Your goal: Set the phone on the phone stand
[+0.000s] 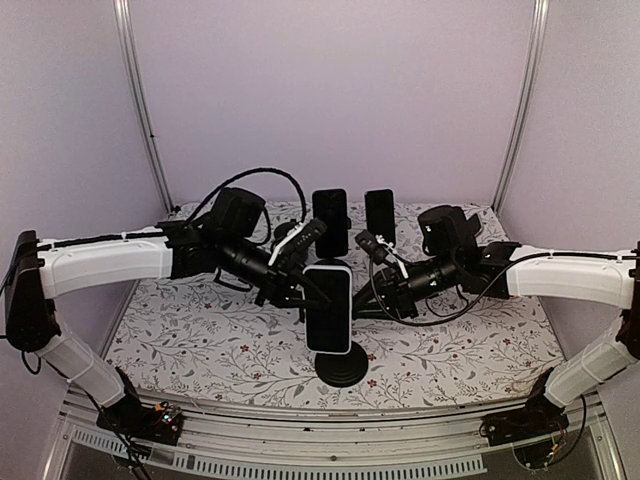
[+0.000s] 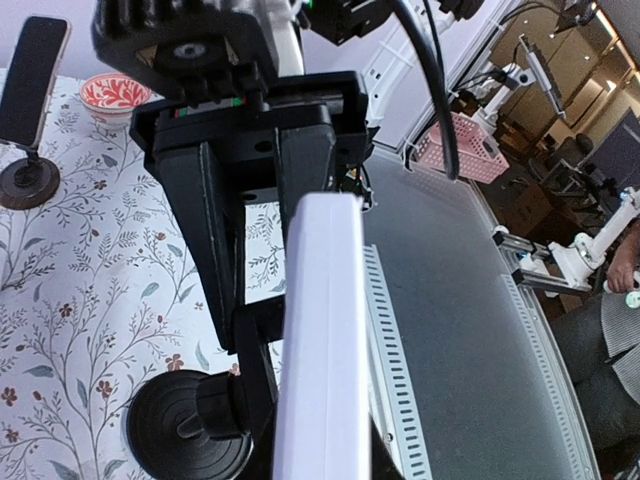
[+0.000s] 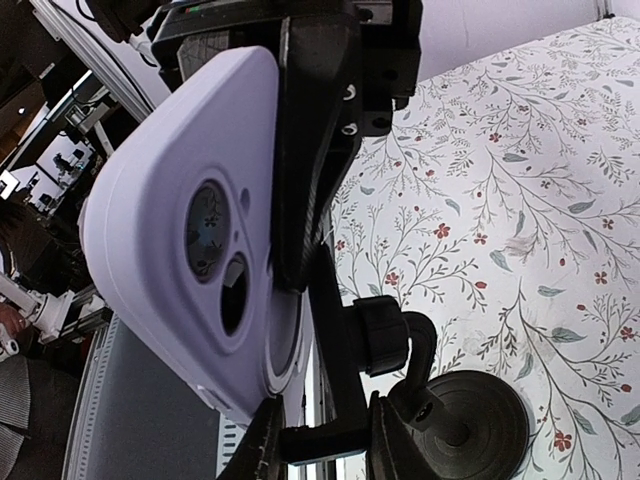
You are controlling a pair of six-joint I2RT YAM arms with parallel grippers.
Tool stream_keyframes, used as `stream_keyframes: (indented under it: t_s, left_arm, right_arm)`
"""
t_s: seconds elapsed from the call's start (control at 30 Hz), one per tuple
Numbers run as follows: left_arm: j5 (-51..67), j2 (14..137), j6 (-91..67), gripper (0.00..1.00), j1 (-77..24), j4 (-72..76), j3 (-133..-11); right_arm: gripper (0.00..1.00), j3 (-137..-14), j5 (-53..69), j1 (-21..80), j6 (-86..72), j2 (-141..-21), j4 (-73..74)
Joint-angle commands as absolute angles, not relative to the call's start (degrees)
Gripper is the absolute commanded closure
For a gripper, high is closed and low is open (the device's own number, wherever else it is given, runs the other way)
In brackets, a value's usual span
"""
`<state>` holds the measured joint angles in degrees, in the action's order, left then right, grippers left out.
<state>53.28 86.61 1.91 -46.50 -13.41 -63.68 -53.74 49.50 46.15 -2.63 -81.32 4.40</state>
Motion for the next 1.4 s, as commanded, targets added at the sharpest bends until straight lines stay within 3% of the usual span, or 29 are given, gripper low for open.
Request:
stream_keyframes:
  t_s: [0.0,0.47,0.87,1.07,1.27,1.37]
  left_arm:
    - [35.30,85.88,-0.39,1.00,-41.05,-33.51,-61.27]
    - [27.42,83.18,-6.97,1.00,-41.29,-33.75,-60.25]
    - [29.67,91.91,-2.17,1.00,-42.79,-37.88,-71.44]
    - [30.67,94.31,-1.21,1.00,-44.26,-38.23,-74.68]
    - [32.69,95.23,-1.07,1.00,-45.38,-37.27,-75.39]
    - [33.02,94.87,-1.02,1.00,-45.75,-36.39,-75.17]
  right_arm:
    - [1.00,-51.64,55.54,43.30,-2.89,-74.02,7.40]
    - [1.00,-48.14,54.57,44.87,-11.98,-70.61,-2.74]
    - [0.97,-56.80,57.01,46.73,-4.49,-78.54,5.00]
    - [0.85,-57.09,57.68,47.50,-5.52,-79.64,4.44]
    - [0.51,-56.80,58.09,47.73,-7.07,-78.41,4.38]
    - [0.41,-56.62,57.46,47.73,-8.26,-77.28,4.69]
